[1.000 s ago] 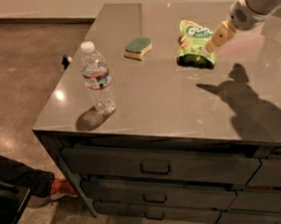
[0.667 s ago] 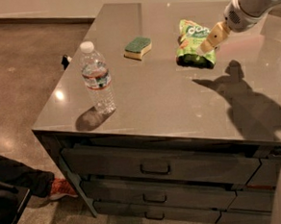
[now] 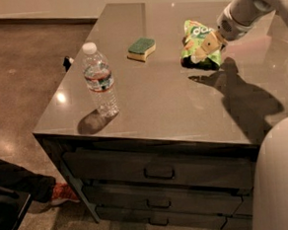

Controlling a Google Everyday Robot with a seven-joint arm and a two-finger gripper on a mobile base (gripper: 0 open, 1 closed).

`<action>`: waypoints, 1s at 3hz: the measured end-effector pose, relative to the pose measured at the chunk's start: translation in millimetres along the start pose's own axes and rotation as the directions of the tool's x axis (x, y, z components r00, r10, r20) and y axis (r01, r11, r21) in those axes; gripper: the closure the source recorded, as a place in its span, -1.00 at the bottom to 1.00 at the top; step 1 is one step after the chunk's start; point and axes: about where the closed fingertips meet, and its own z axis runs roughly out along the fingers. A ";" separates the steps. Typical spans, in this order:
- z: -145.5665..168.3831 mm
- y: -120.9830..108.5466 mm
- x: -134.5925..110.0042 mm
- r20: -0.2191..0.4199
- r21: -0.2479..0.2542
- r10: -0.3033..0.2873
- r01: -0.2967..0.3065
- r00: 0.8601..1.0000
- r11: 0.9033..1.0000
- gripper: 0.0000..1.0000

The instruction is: Pick green rice chip bag

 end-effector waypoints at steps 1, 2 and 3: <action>25.0 13.5 -9.9 -0.023 -0.054 -0.001 0.000 1.000 0.999 -0.94; 36.3 19.9 -16.1 -0.030 -0.080 -0.003 0.000 1.000 0.997 -0.48; 43.5 24.3 -21.2 -0.029 -0.099 -0.002 -0.001 1.000 0.995 -0.01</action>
Offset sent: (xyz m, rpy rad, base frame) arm 0.0308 0.0384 -0.0215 0.0586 0.0745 0.0525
